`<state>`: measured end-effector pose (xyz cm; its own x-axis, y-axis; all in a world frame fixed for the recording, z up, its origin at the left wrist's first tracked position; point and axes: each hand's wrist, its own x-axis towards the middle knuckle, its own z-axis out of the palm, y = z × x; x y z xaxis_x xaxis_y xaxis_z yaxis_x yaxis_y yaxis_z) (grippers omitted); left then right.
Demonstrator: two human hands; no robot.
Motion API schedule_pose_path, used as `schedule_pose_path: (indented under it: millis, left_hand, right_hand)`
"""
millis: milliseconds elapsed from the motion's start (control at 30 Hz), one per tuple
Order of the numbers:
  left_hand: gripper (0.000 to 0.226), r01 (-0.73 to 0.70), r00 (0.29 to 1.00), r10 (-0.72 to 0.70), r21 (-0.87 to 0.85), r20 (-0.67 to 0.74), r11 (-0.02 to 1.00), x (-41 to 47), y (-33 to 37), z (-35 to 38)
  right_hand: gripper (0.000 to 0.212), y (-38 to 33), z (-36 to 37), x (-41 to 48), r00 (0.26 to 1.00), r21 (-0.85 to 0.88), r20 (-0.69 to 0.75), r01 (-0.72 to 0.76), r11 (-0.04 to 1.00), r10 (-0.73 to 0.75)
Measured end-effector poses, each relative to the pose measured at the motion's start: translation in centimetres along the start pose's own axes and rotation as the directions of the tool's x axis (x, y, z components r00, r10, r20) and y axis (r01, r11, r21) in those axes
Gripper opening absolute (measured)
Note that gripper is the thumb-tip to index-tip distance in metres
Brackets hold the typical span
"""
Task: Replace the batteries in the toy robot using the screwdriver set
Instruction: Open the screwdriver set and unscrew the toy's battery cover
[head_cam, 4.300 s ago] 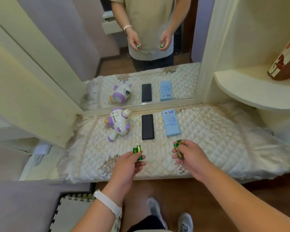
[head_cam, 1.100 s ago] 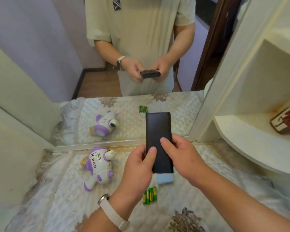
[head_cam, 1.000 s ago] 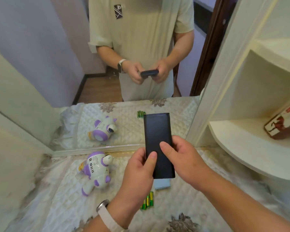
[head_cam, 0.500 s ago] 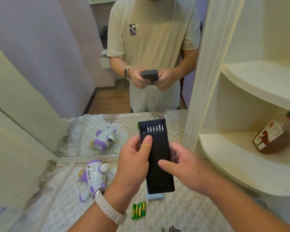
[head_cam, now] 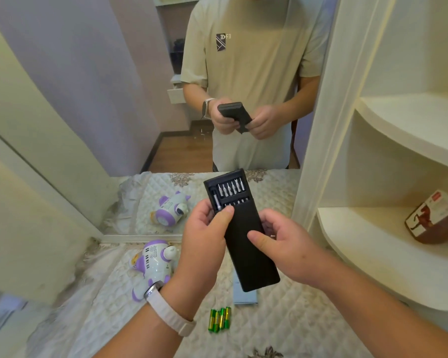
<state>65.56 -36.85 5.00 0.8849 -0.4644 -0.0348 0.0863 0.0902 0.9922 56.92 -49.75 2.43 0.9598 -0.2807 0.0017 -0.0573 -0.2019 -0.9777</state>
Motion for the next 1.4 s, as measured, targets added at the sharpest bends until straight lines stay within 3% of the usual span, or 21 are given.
schedule_pose_path:
  millis: [167, 267, 400, 667, 1133, 1267, 1400]
  left_hand:
    - [0.021, -0.02, 0.998, 0.019, -0.018, -0.058, 1.0, 1.4, 0.3, -0.5]
    - [0.018, -0.032, 0.994, 0.028, -0.043, -0.105, 0.999, 2.1, 0.2, -1.0]
    - [0.018, -0.012, 0.989, 0.006, -0.034, -0.148, 0.999, 3.3, -0.5, -2.2]
    - [0.018, 0.095, 0.982, -0.108, -0.086, -0.156, 0.992, 4.2, -3.5, -2.9]
    - [0.014, 0.307, 0.948, -0.313, -0.102, -0.053, 0.946, 6.3, -9.5, -2.9]
    - [0.017, 0.396, 0.908, -0.407, -0.118, -0.095, 0.911, 7.1, -11.2, -3.9]
    - [0.015, 0.375, 0.914, -0.382, -0.076, -0.138, 0.924, 8.2, -11.8, -5.3]
  right_hand:
    - [0.011, 0.0, 0.5, 1.0, 0.998, 0.039, -0.035, -0.049, 0.998, 0.05]
    - [0.019, 0.9, 1.0, 1.3, 0.98, 0.093, 0.021, -0.197, 0.976, 0.196]
    - [0.019, 1.9, 1.6, 1.5, 0.941, 0.043, 0.081, -0.332, 0.942, 0.328]
    - [0.006, 3.6, 2.7, 1.5, 0.958, 0.146, -0.031, -0.28, 0.949, 0.287]
    - [0.011, 6.8, 2.1, -0.1, 0.926, 0.054, -0.107, -0.358, 0.932, 0.362]
    - [0.01, 8.1, 1.9, -1.4, 0.903, -0.054, -0.104, -0.423, 0.904, 0.417]
    - [0.01, 9.4, 1.8, -3.1, 0.884, -0.097, -0.077, -0.467, 0.879, 0.461]
